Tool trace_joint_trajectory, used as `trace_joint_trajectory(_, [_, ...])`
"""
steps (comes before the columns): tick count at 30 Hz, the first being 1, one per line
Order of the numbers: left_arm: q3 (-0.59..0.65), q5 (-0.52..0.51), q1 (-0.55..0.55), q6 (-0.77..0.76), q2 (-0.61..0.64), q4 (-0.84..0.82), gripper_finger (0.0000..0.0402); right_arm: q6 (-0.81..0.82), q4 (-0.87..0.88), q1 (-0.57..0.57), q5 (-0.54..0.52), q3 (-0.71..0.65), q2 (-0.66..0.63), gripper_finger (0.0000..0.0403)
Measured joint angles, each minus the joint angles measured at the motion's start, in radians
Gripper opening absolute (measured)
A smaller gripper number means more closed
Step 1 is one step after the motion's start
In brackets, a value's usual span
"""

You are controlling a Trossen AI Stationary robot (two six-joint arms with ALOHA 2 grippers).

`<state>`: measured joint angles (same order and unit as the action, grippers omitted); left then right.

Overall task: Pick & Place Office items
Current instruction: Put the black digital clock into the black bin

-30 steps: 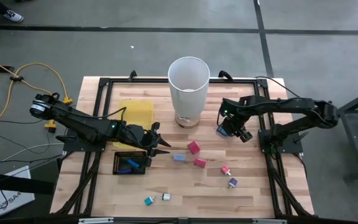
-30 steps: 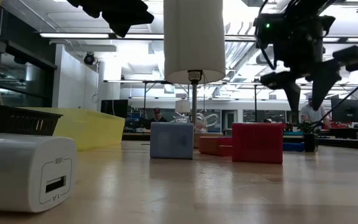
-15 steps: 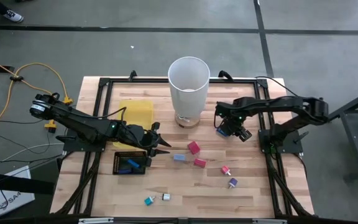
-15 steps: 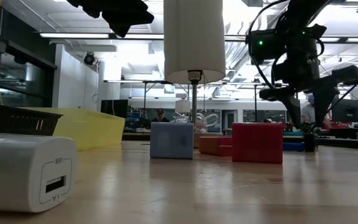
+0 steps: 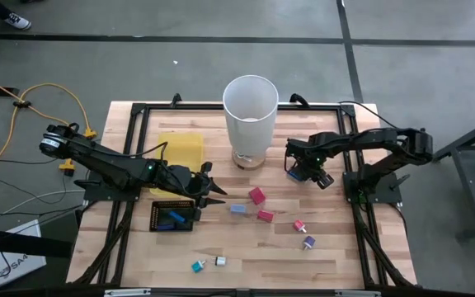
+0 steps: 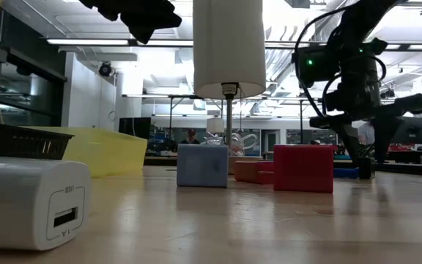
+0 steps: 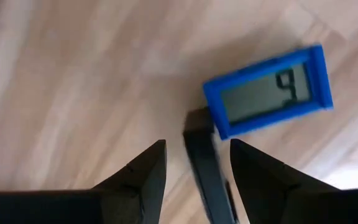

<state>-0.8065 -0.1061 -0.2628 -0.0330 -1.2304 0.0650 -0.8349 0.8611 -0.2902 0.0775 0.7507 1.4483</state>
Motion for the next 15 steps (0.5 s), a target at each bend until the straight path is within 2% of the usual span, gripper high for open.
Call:
trace_joint_trajectory(6, [0.000,0.000,0.000,0.000,0.000,0.000,0.0118,0.020,-0.013,0.000,-0.038,-0.004,0.000,0.0150])
trace_joint_trajectory(15, [0.000,0.000,0.000,0.000,0.000,0.000,0.0118,0.019,-0.020,0.000,-0.035,-0.004,0.000,0.0099])
